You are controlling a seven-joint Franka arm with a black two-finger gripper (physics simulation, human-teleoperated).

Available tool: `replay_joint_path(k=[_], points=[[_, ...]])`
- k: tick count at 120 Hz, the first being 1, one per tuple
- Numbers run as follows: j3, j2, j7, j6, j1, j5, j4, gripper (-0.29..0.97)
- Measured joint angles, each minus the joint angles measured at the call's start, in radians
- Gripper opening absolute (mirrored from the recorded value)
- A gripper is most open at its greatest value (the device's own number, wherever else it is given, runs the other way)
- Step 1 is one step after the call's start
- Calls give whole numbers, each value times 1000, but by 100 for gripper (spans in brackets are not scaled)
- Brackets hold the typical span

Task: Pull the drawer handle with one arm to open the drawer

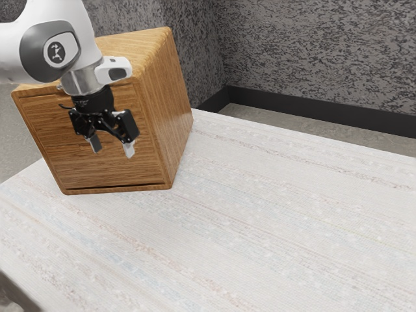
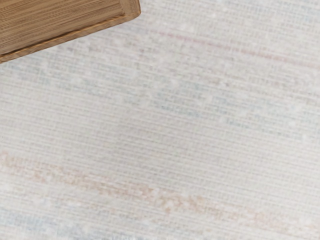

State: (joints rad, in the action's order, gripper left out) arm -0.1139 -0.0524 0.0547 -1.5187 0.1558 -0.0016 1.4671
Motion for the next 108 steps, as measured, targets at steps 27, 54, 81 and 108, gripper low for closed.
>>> replay_joint_path(k=[27, 54, 81, 108], points=[[-8, 20, 15, 9, -61, -8, -13, 68], [-140, 187, -318, 14, -60, -52, -51, 68], [-164, 190, -724, -39, -49, -10, -43, 68], [-167, 242, -1011, -156, -49, 31, 111, 68]])
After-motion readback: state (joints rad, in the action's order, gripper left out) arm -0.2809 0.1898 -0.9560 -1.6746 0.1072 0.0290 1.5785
